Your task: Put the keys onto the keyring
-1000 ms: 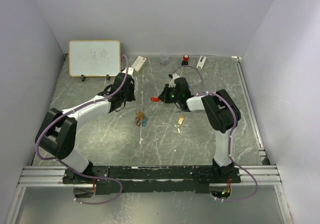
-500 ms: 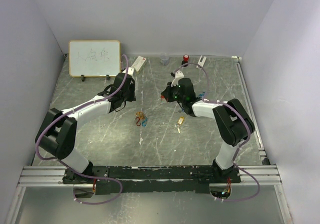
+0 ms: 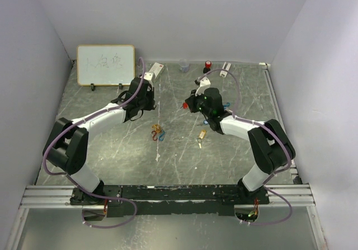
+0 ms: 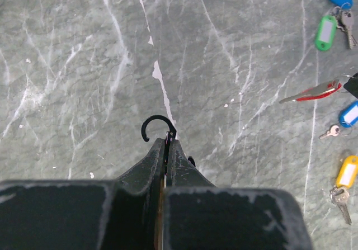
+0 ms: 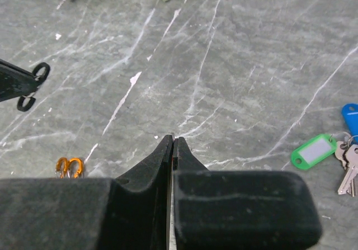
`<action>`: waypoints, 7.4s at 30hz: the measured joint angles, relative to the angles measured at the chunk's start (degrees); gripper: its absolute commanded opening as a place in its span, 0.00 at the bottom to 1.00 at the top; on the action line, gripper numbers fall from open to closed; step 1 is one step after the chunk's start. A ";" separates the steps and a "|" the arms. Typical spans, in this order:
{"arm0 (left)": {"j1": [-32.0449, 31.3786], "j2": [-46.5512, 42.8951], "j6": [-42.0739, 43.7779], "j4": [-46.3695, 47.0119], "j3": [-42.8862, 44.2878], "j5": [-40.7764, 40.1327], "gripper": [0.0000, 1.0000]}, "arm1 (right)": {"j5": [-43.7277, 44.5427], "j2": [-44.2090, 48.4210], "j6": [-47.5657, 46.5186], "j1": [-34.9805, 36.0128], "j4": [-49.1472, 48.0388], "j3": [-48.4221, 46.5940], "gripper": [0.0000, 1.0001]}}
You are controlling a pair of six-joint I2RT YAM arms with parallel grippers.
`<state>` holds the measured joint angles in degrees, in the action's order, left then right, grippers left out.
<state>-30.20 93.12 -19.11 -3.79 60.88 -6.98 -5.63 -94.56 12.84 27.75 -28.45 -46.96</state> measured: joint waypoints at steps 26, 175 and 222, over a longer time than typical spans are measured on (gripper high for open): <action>-5.97 4.35 2.27 1.36 3.23 5.46 0.07 | -8.00 6.05 -3.06 2.29 -3.41 6.27 0.00; -10.14 5.09 1.51 2.58 6.14 0.74 0.07 | 2.91 9.75 -3.63 8.57 -2.84 9.35 0.42; -10.14 0.17 0.00 10.45 0.83 1.64 0.07 | -18.62 1.14 19.82 -0.07 -12.55 5.38 0.24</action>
<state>-40.34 93.30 -19.11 6.66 61.71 -5.34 -24.25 -93.43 32.67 27.68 -40.99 -41.58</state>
